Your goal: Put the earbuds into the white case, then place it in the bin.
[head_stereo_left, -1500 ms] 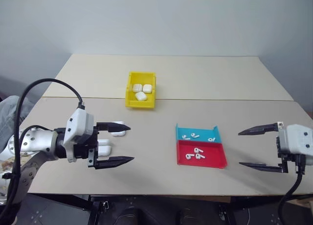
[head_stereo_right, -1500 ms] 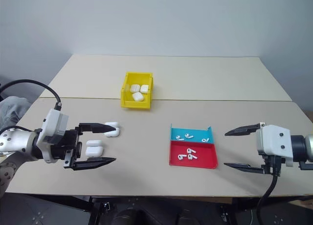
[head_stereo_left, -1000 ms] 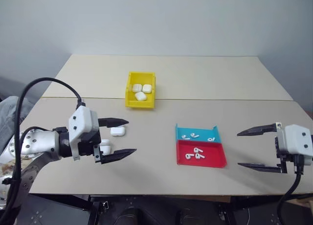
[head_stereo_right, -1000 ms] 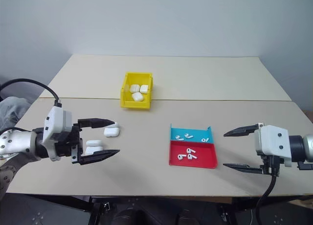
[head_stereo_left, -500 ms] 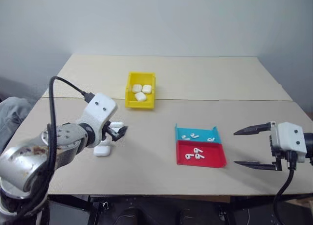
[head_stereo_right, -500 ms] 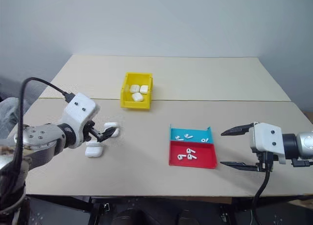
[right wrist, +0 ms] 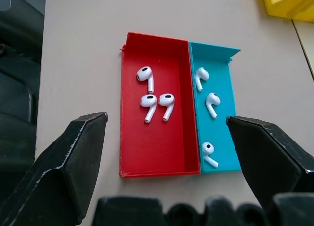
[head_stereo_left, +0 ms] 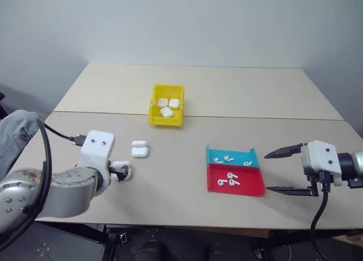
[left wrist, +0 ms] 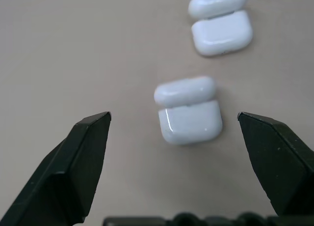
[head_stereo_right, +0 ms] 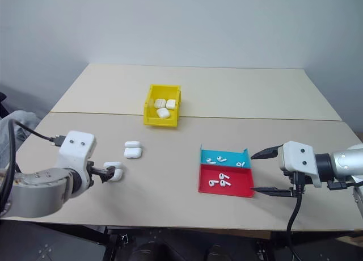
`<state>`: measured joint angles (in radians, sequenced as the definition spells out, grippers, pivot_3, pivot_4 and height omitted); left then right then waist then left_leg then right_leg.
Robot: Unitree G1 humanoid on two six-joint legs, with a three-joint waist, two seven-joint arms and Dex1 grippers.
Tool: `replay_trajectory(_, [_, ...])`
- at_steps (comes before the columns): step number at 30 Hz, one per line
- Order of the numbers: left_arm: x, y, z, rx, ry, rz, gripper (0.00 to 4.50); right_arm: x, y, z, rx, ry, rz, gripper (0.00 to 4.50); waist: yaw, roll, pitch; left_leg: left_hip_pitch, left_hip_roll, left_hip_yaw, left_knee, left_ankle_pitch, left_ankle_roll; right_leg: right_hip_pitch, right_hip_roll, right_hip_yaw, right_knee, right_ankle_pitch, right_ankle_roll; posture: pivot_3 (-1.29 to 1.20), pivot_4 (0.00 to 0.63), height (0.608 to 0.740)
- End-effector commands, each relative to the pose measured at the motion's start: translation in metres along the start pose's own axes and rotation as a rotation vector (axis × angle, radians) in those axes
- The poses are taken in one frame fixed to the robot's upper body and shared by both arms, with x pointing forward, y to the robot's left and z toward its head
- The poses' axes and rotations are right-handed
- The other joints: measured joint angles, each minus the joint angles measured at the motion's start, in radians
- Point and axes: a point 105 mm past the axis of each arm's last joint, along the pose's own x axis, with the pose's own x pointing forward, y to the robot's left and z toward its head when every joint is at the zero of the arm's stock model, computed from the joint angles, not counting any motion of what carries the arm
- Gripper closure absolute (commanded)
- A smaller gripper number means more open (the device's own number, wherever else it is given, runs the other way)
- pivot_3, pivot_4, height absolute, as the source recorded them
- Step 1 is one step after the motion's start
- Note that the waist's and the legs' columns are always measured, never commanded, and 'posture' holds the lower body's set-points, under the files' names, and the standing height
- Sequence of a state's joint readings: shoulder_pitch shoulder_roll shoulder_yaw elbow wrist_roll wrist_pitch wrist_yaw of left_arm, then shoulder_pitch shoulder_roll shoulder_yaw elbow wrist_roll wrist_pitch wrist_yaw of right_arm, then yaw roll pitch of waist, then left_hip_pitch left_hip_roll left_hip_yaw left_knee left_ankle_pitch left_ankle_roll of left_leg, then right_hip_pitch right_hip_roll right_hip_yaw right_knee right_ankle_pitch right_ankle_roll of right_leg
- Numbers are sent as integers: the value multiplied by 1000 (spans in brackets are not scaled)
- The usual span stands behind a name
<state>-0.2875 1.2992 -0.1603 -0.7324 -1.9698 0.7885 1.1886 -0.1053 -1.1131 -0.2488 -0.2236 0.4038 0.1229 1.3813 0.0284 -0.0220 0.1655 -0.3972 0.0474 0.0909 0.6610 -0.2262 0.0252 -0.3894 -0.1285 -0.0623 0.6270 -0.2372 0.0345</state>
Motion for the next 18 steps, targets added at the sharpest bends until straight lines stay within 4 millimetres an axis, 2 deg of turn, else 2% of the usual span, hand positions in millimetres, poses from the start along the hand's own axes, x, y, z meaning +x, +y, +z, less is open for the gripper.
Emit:
replay_trajectory(1, [-1,-2,-1,-51,-6,7,0,-5,-5,3,-19,20,-19,23,2,0,0,0,0,0,0,0,0,0,0,0,0,0,0,0,150,740])
replay_trajectory(8, [15,-6,-6,-94,56,-20,0,-9,-2,1,-13,43,-25,23,10,0,0,0,0,1,0,0,-1,0,1,0,0,0,0,0,150,740])
replay_trajectory(13, [28,-11,-4,-203,80,-70,0,-13,2,1,-2,58,-32,23,11,0,0,-1,0,0,0,1,-1,0,1,-1,-1,0,1,0,150,740])
replay_trajectory(18, [36,-10,-1,-192,105,-68,0,-15,5,2,5,68,-47,23,10,0,0,-1,0,0,0,1,-1,1,2,-1,-1,0,1,0,150,740])
